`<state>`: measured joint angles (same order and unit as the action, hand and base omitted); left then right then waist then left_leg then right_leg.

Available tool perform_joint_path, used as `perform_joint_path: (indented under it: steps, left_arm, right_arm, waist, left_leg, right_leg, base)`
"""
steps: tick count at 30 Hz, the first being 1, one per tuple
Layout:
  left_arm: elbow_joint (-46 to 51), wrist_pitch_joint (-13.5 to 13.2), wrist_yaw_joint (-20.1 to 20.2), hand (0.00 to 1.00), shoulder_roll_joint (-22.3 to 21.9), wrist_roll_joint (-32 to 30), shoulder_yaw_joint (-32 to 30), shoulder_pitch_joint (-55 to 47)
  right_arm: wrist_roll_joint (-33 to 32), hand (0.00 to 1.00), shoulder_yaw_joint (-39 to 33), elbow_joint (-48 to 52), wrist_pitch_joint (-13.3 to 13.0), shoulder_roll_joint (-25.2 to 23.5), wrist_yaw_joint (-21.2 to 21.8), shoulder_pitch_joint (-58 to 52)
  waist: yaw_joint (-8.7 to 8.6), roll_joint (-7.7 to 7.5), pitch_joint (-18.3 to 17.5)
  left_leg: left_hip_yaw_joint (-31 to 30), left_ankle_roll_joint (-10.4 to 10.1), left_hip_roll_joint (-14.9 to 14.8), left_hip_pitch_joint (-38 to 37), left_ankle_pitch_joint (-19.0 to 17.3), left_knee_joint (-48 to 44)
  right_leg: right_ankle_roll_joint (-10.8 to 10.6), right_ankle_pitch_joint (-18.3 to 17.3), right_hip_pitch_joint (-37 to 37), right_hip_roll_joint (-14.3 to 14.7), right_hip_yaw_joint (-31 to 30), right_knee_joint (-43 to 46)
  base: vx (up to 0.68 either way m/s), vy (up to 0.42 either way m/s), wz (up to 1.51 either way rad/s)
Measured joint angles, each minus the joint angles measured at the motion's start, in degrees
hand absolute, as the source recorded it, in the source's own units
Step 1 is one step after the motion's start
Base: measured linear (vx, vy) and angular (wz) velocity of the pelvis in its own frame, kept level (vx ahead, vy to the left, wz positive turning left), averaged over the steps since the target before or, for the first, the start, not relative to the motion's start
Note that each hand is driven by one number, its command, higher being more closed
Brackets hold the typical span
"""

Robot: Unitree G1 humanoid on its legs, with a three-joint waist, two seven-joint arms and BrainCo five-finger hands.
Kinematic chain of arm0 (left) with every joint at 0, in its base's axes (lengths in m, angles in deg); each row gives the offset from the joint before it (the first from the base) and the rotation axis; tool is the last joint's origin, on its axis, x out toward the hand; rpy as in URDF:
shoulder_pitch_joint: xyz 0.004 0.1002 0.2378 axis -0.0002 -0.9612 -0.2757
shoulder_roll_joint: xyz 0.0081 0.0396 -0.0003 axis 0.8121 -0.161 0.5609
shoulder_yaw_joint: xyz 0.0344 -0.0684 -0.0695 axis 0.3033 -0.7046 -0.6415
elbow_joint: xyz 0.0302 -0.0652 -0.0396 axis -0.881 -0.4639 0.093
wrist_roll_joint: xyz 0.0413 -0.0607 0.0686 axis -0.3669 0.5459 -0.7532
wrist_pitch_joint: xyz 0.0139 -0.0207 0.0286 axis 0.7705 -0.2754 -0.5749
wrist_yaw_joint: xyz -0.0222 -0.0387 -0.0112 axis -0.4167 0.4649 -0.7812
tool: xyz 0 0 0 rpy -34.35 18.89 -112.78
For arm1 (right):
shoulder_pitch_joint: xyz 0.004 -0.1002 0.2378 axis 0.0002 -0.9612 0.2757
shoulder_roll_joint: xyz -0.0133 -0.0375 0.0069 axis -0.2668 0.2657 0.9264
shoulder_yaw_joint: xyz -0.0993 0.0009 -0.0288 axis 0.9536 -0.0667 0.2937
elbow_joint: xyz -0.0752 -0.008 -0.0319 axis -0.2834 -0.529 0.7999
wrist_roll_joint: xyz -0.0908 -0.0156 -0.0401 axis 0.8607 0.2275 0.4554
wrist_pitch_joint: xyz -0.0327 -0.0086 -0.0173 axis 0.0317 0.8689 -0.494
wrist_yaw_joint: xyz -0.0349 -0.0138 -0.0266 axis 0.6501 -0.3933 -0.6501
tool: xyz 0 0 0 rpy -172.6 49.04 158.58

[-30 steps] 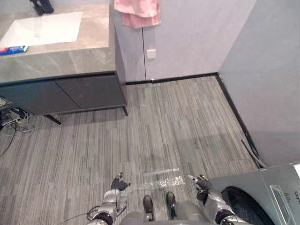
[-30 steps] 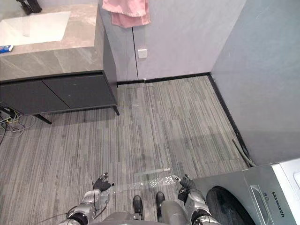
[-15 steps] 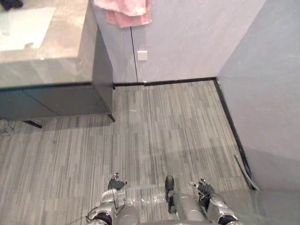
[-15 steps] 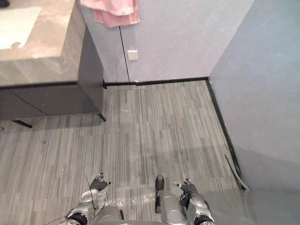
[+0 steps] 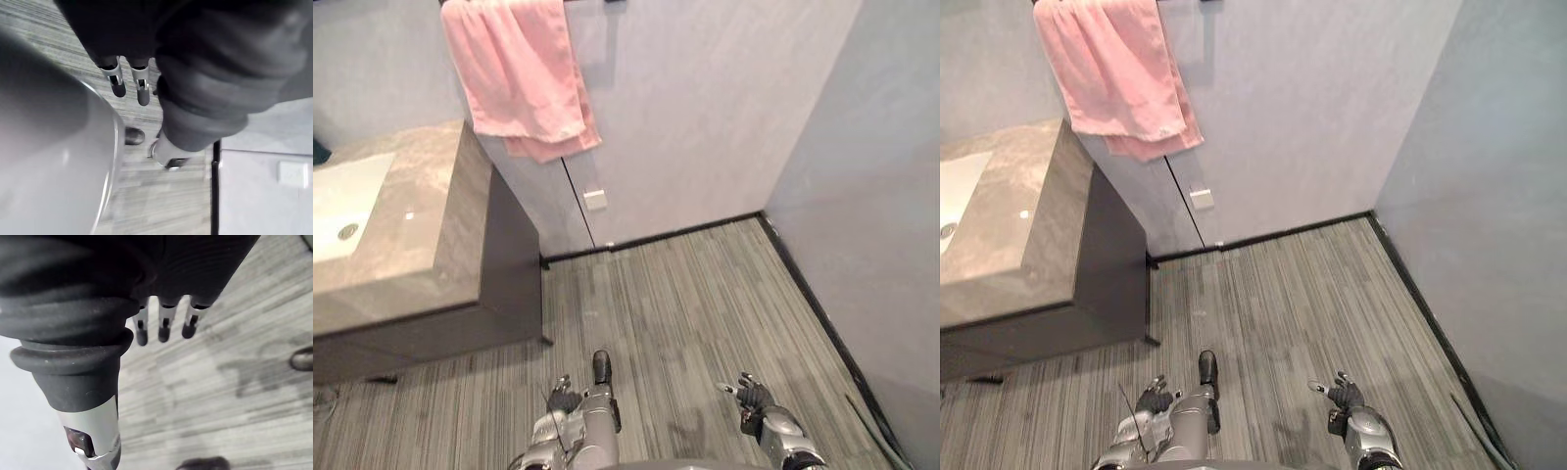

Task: Organize washtable

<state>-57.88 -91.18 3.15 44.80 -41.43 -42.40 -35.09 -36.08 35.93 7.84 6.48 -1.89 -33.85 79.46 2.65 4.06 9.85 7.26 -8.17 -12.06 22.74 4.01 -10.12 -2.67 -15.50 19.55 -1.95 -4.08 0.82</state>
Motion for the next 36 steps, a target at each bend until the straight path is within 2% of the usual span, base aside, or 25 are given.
perform_joint_path:
  steps: [3, 4, 5, 6, 7, 9, 10, 11, 12, 14, 16, 17, 18, 19, 21, 22, 23, 24, 26, 28, 31, 32, 33, 34, 36]
  left_arm:
    - [-0.08, -0.03, 0.09, 0.0, 2.69, -0.35, -0.53, -1.22]
    - [-0.36, 0.12, 0.1, 0.0, 3.28, -0.73, -0.52, -1.43]
    - [-0.36, 0.27, 0.12, 0.0, 3.32, -1.07, -0.38, -1.74]
    - [0.11, 0.29, 0.13, 0.0, 3.18, -1.45, 0.05, -2.07]
    - [0.88, 0.34, 0.12, 0.0, 3.25, -2.24, 0.89, -2.42]
    - [4.18, 0.41, 0.12, 0.0, 3.73, -3.17, 2.02, -2.88]
    - [7.11, 0.37, 0.19, 0.0, 3.73, -3.2, 2.4, -2.87]
    - [8.28, 0.3, 0.21, 0.0, 3.69, -3.2, 2.43, -2.82]
    - [9.93, 0.08, 0.53, 0.0, 3.63, -3.23, 3.37, -2.71]
    - [10.29, 0.03, 1.24, 0.0, 3.01, -3.26, 4.04, -2.72]
    - [11.08, 0.08, 1.35, 0.0, 1.36, -3.42, 3.85, -4.01]
    - [11.36, 0.07, 1.39, 0.0, 0.88, -3.63, 3.77, -4.39]
    - [11.48, 0.06, 1.4, 0.0, 0.05, -3.64, 3.32, -4.5]
    - [11.5, 0.07, 1.41, 0.0, -0.22, -3.83, 3.39, -4.7]
    - [11.51, 0.07, 1.47, 0.0, -0.71, -5.34, 3.33, -5.91]
    - [11.35, 0.37, 1.52, 0.0, -1.21, -5.6, 2.65, -6.54]
    - [11.49, 0.36, 1.69, 0.0, -1.68, -5.64, 2.27, -6.74]
    - [11.6, 0.36, 1.9, 0.0, -2.66, -5.52, 1.61, -6.8]
    - [12.15, 0.31, 2.01, 0.0, -3.74, -5.38, 1.41, -6.5]
    - [12.33, 0.3, 2.26, 0.0, -4.08, -5.17, 1.41, -6.17]
    - [18.26, 0.26, 2.22, 0.0, -4.08, -5.0, 1.68, -6.24]
    - [20.98, -0.11, 2.01, 0.0, -4.08, -5.29, 1.71, -6.21]
    - [23.28, -0.43, 1.57, 0.0, -4.08, -5.47, 1.7, -6.32]
    - [24.6, -0.5, 1.23, 0.0, -4.0, -5.49, 1.62, -6.66]
    - [29.93, -0.65, 1.05, 0.0, -1.91, -5.54, 0.73, -8.38]
  right_arm:
    - [0.86, 0.0, 0.81, -0.61, -0.03, -2.1, 0.99, 0.24]
    - [0.92, 0.0, 0.57, -1.19, -0.02, -2.62, 1.13, 0.14]
    - [0.82, 0.0, -0.36, -1.82, 0.0, -2.92, 1.13, -0.53]
    - [0.67, 0.0, -0.46, -1.83, 0.0, -3.05, 1.07, -1.3]
    - [0.23, 0.0, -0.35, -1.74, -0.1, -3.15, 1.02, -1.76]
    - [-0.76, 0.0, -0.44, -0.16, -0.29, -3.27, 1.02, -1.92]
    - [-0.8, 0.0, -1.04, 1.81, -0.48, -3.44, 1.03, -2.94]
    - [-0.8, 0.0, -1.75, 2.72, -0.5, -3.64, 1.05, -3.53]
    - [-0.79, 0.0, -2.15, 4.63, -0.54, -3.7, 1.06, -4.9]
    - [-0.82, 0.0, -2.85, 6.14, -0.64, -3.43, 1.07, -5.96]
    - [-0.81, 0.0, -4.27, 7.68, -0.6, -3.53, 1.04, -6.84]
    - [-0.81, 0.0, -4.33, 7.69, -0.61, -3.51, 1.05, -6.91]
    - [-0.81, 0.0, -4.34, 7.68, -0.6, -3.68, 1.05, -6.87]
    - [-0.69, 0.0, -4.31, 7.47, -0.54, -4.21, 1.14, -6.75]
    - [-0.48, 0.0, -4.21, 6.74, -0.35, -5.05, 1.16, -6.65]
    - [-0.47, 0.0, -4.26, 6.82, -0.33, -5.31, 1.15, -6.12]
    - [-0.49, 0.0, -4.22, 6.89, -0.33, -5.33, 1.15, -5.73]
    - [-0.61, 0.0, -4.09, 7.09, -0.3, -5.32, 1.13, -5.26]
    - [-0.95, 0.0, -4.03, 8.5, -0.31, -5.26, 1.09, -4.19]
    - [-1.65, 0.0, -4.06, 9.77, -0.46, -5.37, 1.03, -4.13]
    - [-2.68, 0.0, -4.25, 12.41, -0.57, -4.99, 0.94, -4.17]
    - [-2.79, 0.0, -4.16, 12.68, -0.61, -4.6, 0.92, -4.35]
    - [-3.14, 0.0, -4.09, 12.71, -0.6, -3.91, 0.93, -4.63]
    - [-3.15, 0.0, -4.08, 12.7, -0.61, -3.3, 0.92, -4.87]
    - [-3.16, 0.0, -3.16, 13.2, -0.71, -3.96, 1.01, -6.11]
  waist:
    - [1.42, -3.39, -2.17]
    - [1.13, -5.02, -2.04]
    - [0.75, -6.01, -1.84]
    - [0.13, -5.94, -1.89]
    - [-0.32, -5.44, -1.78]
    - [-0.54, -5.07, -1.55]
    - [-1.67, -4.95, -1.44]
    - [-2.29, -4.94, -1.39]
    - [-3.8, -4.61, -1.13]
    - [-4.24, -4.01, -0.75]
    - [-3.39, -3.5, -0.46]
    - [-3.42, -3.14, -0.42]
    - [-3.41, -3.47, -0.56]
    - [-3.34, -3.8, -0.66]
    - [-3.2, -5.89, -1.61]
    - [-3.01, -4.99, -1.14]
    - [-2.92, -4.79, -0.91]
    - [-2.58, -4.33, -0.69]
    - [-1.75, -2.98, -0.32]
    - [-1.77, -3.15, -0.07]
    - [-1.46, -4.06, 0.42]
    - [-1.57, -3.66, 0.21]
    - [-1.62, -2.34, -0.44]
    - [-1.62, -1.62, -0.75]
    - [-1.59, -2.87, -1.94]
  left_leg:
    - [1.3, 5.36, 4.37, -1.06, 5.19, 1.82]
    - [2.14, 7.28, 6.65, -2.7, 4.29, 1.83]
    - [2.27, 9.21, 8.94, -5.01, 1.47, 0.31]
    - [2.31, 10.48, 9.99, -7.39, -1.51, -1.55]
    - [2.14, 11.67, 10.41, -9.28, -3.11, -1.92]
    - [1.55, 12.84, 11.74, -13.23, -5.04, -1.03]
    - [-0.49, 14.07, 13.43, -16.23, -5.89, 1.01]
    - [-2.08, 15.0, 14.4, -17.76, -6.52, 2.12]
    - [-4.79, 15.38, 15.73, -21.79, -6.83, 4.29]
    - [-6.2, 15.49, 16.27, -25.38, -7.43, 5.85]
    - [-7.58, 14.61, 16.1, -29.66, -9.45, 6.3]
    - [-8.05, 14.22, 15.95, -30.24, -10.03, 6.29]
    - [-9.06, 13.39, 15.71, -30.93, -11.12, 6.15]
    - [-9.57, 12.17, 15.79, -31.28, -12.07, 6.14]
    - [-10.74, 10.16, 15.87, -32.34, -14.34, 5.34]
    - [-10.98, 7.92, 14.6, -32.51, -16.31, 1.76]
    - [-10.5, 6.78, 14.24, -31.3, -17.1, -1.53]
    - [-9.34, 4.32, 13.12, -27.04, -18.89, -11.16]
    - [-7.3, 3.1, 9.66, -20.01, -20.03, -25.39]
    - [-4.37, 3.27, 6.49, -18.41, -20.13, -26.34]
    - [-2.33, 3.22, 4.68, -18.42, -19.73, -13.28]
    - [-2.92, 2.11, 5.0, -19.29, -17.94, -5.65]
    - [-4.35, 2.12, 4.68, -19.68, -12.09, -0.03]
    - [-4.53, 2.35, 4.51, -19.99, -8.58, 0.6]
    - [-2.87, 3.02, 5.58, -21.6, -8.78, 3.01]
  right_leg:
    - [-1.99, 1.23, -9.55, -4.15, -3.3, 16.34]
    - [-3.32, 3.0, -11.63, -5.75, -4.23, 22.79]
    - [-5.29, 8.72, -14.61, -6.12, -6.07, 32.1]
    - [-8.36, 19.84, -17.52, -5.09, -8.17, 41.03]
    - [-11.38, 24.7, -20.04, -4.31, -10.22, 48.02]
    - [-11.76, 24.65, -27.0, -3.19, -9.94, 61.13]
    - [-9.17, 22.53, -30.64, -3.14, -8.06, 66.79]
    - [-8.69, 20.68, -31.87, -2.75, -7.61, 68.83]
    - [-9.24, 16.47, -34.56, -0.87, -6.73, 70.61]
    - [-8.66, 12.72, -37.23, 0.18, -4.39, 67.81]
    - [-4.44, 7.27, -38.71, -0.33, 2.83, 53.52]
    - [-3.48, 6.75, -38.56, -0.45, 4.52, 47.52]
    - [-2.8, 6.9, -37.1, -0.79, 7.32, 34.62]
    - [-0.33, 9.39, -35.48, -0.84, 8.02, 22.62]
    - [1.55, 15.04, -32.86, -0.94, 7.15, 14.36]
    - [3.17, 16.82, -31.21, -0.12, 8.46, 13.78]
    - [3.66, 16.32, -30.34, 0.14, 8.92, 13.31]
    - [4.32, 15.55, -29.27, 0.95, 9.12, 12.76]
    - [5.05, 14.58, -27.04, 2.75, 10.55, 11.02]
    - [5.33, 13.91, -24.11, 3.1, 11.66, 9.65]
    - [4.66, 13.51, -21.67, 1.5, 11.52, 7.7]
    - [4.06, 13.2, -21.83, 1.01, 11.35, 7.78]
    - [3.22, 12.75, -22.02, 1.45, 10.79, 7.84]
    - [2.88, 12.58, -22.0, 1.83, 10.2, 7.88]
    - [1.74, 13.11, -21.6, 0.68, 8.06, 6.32]
  base:
    - [0.52, 0.327, -0.37]
    - [0.56, 0.31, 0.16]
    - [0.66, 0.362, 0.35]
    - [0.63, 0.334, 0.36]
    - [0.5, 0.28, 0.2]
    - [0.4, 0.238, 0.28]
    - [0.33, 0.198, 0.66]
    - [0.56, 0.193, 1.19]
    - [0.38, 0.053, 1.08]
    - [0.37, 0.014, 0.67]
    - [0.33, -0.049, 0.29]
    - [0.33, -0.071, 0.39]
    - [0.36, -0.104, 0.53]
    - [0.38, -0.122, 0.58]
    - [0.49, -0.232, 0.52]
    - [0.47, -0.25, 0.44]
    - [0.36, -0.223, 0.27]
    - [0.26, -0.166, 0.12]
    - [0.3, -0.186, 0.12]
    - [0.26, -0.127, 0.23]
    - [0.16, -0.023, 0.09]
    - [0.12, 0.096, -0.07]
    - [0.13, 0.139, -0.19]
    - [0.17, 0.226, -0.38]
    - [0.16, 0.23, -0.41]
